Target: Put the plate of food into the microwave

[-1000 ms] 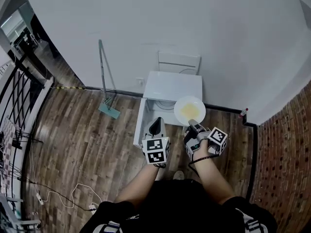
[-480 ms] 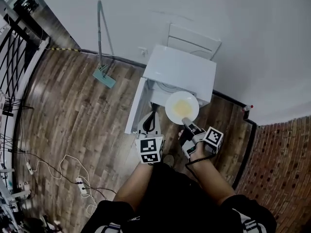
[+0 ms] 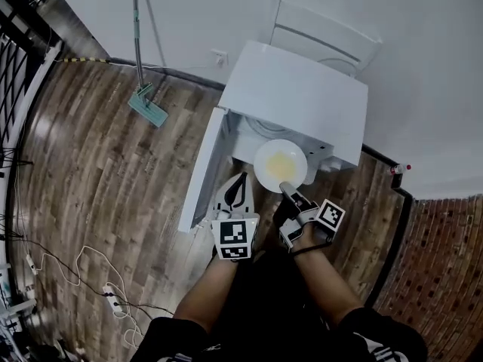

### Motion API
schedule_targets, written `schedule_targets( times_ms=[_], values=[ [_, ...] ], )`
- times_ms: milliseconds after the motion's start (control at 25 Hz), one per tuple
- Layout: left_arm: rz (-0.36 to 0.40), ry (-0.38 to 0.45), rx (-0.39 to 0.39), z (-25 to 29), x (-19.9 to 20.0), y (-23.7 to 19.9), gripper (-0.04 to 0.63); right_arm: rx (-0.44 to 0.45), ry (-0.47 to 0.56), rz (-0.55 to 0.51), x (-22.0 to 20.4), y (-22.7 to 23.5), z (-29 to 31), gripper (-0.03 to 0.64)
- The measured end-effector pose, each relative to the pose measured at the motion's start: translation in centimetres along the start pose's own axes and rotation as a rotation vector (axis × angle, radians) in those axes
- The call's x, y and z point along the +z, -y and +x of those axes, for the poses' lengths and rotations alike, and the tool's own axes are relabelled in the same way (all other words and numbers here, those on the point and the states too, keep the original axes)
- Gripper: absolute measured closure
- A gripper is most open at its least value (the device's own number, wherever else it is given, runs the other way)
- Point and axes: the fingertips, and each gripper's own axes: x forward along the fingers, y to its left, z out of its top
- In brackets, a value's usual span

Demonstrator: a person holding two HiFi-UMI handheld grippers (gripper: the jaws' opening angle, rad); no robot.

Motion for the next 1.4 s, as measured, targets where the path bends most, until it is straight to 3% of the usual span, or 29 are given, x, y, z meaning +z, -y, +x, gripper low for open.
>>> schedule_targets(
  times_ms=[280,560,800,960,1160,1400],
  values=[
    [0.015,0.114,-0.006,8.5,-7.6,-2.2,0.604,0.114,0.039,-0.019,5.7,7.0,10.5,0.592],
    [0.052,0.164,-0.02,10.9,-10.4,-2.6,0.604,0.18,0.118,-0.068,9.4,6.4,14.8,0.592],
    [0.039,0.166,-0.031,10.1,-9.1,-2.7,0.604,0.083,0.201,-0.102,11.2,6.3,17.4,0.59],
    [0.043,0.196,-0.013,9.4,-8.2,-3.4,0.604,0.019,0.253,-0.182,12.7,5.9,18.8,0.577],
    [0.036,0.169,-0.006,9.4,-9.4,-4.0,0.604,-0.04,0.319,-0.263,14.8,5.4,19.5,0.573],
    [0.055,0.155,-0.021,9.6,-9.6,-3.7,0.604,-0.135,0.402,-0.517,16.2,4.2,19.5,0.529]
  ],
)
